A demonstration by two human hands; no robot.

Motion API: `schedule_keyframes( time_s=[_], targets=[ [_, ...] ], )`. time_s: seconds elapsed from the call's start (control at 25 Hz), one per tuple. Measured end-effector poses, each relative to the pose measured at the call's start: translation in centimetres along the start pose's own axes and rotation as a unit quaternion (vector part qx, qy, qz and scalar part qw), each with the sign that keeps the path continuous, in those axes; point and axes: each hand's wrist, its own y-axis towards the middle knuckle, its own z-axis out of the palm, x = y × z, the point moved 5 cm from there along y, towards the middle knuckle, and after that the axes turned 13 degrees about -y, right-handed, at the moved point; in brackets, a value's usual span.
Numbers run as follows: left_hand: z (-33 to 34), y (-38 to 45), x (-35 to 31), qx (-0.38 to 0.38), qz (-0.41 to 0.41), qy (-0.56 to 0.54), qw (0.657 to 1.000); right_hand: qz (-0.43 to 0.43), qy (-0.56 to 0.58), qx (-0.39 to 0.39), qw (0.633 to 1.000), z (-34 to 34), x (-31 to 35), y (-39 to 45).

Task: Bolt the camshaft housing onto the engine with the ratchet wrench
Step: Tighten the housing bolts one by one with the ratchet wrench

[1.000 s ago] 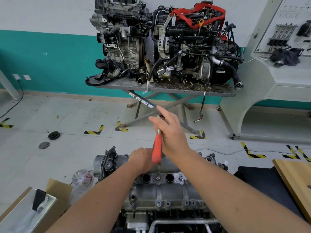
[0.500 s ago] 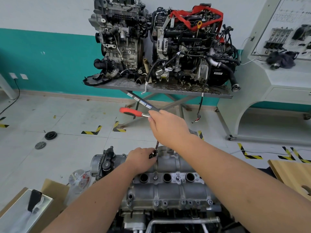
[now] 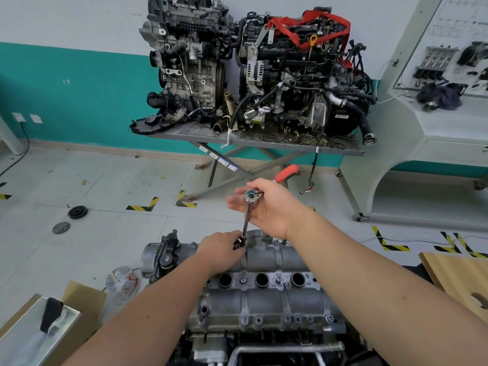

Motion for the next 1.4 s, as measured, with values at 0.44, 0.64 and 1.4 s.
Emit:
schedule_keyframes(
  time_s=[0.44,0.64,1.4],
  targets=[
    [-0.1,-0.3,0.0,-0.002,0.003,-0.018,1.0,-0.35,-0.236,-0.237,0.875,-0.4,-0.9,-0.4],
    [0.0,-0.3,-0.1,-0.005,0.003,-0.074,0.997,-0.543,-0.529,-0.317,0.57,0.5,0.4,-1.8],
    [-0.1,-0.3,-0.2,-0.012,0.03,-0.018,0.999,-0.042,-0.105,-0.033,0.993,1.8,2.1,-1.0]
  ],
)
